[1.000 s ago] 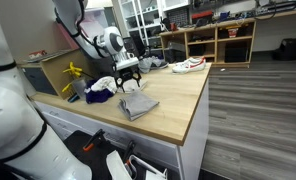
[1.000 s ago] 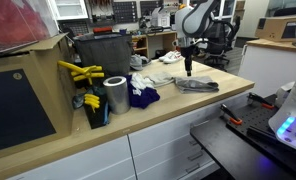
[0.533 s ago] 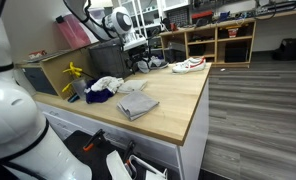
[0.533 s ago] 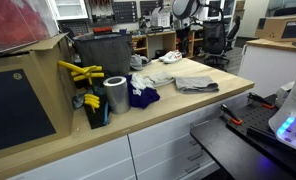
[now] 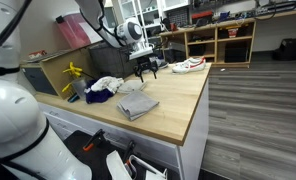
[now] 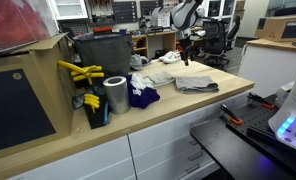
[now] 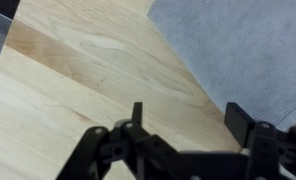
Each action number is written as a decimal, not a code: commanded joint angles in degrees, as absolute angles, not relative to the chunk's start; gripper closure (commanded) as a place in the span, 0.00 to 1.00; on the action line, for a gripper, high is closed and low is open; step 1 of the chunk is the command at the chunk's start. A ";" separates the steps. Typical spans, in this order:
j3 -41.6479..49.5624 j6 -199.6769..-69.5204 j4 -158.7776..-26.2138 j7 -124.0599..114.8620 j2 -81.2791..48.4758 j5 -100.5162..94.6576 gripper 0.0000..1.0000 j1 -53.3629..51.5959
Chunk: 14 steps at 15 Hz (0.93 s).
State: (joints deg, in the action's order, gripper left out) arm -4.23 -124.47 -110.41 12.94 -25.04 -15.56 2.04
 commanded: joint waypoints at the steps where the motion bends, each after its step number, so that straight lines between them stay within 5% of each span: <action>1: -2.09 -128.76 -110.72 6.58 -27.69 -14.97 0.47 -0.30; 8: 0.98 -138.58 -115.27 -8.07 -29.22 -16.07 0.98 -5.82; 14: 2.00 -138.99 -118.27 -16.07 -28.07 -14.79 1.00 -8.46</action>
State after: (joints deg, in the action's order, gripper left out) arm 0.54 -138.57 -115.70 -13.10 -30.28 -15.62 -6.87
